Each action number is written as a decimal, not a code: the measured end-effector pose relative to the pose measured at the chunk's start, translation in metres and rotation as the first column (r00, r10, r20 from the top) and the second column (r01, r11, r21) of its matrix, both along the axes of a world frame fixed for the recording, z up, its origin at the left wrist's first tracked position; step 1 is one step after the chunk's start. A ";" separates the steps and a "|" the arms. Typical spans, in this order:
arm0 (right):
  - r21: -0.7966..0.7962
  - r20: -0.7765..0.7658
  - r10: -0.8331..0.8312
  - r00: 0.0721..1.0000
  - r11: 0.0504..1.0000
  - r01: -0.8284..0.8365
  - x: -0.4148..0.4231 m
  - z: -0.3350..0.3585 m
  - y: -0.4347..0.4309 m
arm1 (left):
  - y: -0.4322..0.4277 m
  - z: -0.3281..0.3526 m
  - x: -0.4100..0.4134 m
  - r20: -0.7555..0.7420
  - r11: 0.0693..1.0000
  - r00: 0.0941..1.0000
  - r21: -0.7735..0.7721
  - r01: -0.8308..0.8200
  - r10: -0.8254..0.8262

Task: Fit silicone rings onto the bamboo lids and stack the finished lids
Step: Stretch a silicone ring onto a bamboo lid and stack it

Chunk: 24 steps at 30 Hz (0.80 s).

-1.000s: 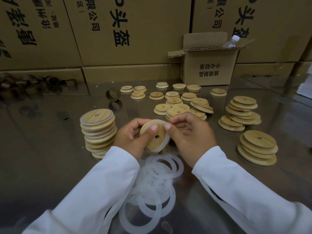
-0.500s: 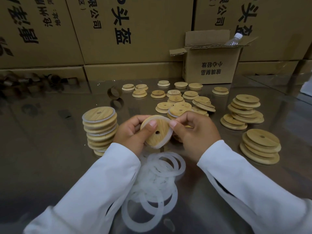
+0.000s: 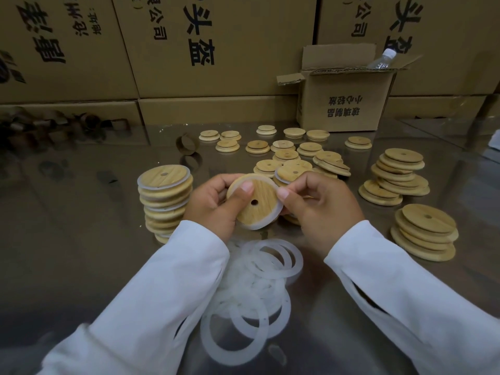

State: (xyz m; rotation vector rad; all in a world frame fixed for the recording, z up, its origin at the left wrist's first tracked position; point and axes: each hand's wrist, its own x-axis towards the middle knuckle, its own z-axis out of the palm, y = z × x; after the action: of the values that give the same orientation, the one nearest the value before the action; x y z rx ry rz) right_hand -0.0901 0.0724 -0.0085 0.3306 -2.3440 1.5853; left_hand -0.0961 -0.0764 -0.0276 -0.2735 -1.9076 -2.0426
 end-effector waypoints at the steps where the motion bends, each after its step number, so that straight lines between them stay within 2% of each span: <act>1: -0.005 0.001 -0.009 1.000 1.000 0.009 0.000 -0.002 0.000 | 0.001 -0.001 0.000 -0.004 1.000 1.000 -0.005 -0.008 0.008; 6: -0.076 -0.044 -0.079 0.996 0.994 0.076 0.003 -0.010 -0.007 | 0.002 -0.004 0.000 0.001 0.999 0.999 0.006 -0.054 0.054; 11: -0.119 -0.091 -0.132 0.987 0.986 0.120 0.005 -0.012 -0.013 | 0.004 -0.003 0.000 0.034 0.995 0.998 0.088 -0.053 0.051; 16: -0.157 -0.015 -0.152 0.988 0.976 0.148 0.002 -0.011 -0.011 | 0.006 -0.002 0.000 0.082 0.985 0.996 0.169 0.013 -0.027; 24: -0.191 0.175 -0.034 0.984 0.979 0.068 0.000 -0.007 -0.007 | 0.005 -0.001 -0.003 0.115 0.965 0.993 0.262 0.010 -0.042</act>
State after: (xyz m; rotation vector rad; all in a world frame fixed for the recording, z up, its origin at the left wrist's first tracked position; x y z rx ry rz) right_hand -0.0897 0.0649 -0.0159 0.0926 -2.2691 1.8679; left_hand -0.0995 -0.0719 -0.0289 -0.1142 -1.6791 -2.3445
